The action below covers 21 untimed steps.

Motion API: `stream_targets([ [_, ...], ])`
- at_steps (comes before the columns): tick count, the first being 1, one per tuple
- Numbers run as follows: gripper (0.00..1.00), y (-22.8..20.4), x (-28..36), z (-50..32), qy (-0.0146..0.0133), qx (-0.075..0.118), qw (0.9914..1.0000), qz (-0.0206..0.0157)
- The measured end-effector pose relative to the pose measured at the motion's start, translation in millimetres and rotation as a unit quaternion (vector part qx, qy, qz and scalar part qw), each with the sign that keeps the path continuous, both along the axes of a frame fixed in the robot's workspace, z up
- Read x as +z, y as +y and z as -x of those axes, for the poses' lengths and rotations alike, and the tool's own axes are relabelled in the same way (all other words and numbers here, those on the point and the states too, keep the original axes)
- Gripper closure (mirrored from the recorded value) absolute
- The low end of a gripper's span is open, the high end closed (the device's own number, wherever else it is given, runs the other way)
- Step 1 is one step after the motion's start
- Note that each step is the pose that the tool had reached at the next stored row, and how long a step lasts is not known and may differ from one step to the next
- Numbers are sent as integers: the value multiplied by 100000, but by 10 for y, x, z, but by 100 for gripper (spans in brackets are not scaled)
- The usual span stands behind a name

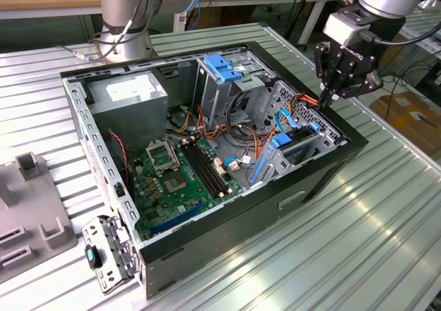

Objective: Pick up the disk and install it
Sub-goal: 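Insert the second disk wire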

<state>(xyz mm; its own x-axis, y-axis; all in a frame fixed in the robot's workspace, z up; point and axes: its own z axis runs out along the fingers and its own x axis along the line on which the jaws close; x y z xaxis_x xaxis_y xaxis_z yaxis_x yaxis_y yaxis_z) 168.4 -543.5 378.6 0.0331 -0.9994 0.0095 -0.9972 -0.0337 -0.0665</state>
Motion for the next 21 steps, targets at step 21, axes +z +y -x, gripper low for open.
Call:
stream_targets([
  [21,84,-31,-186,312,-14,-1807,99984,4],
])
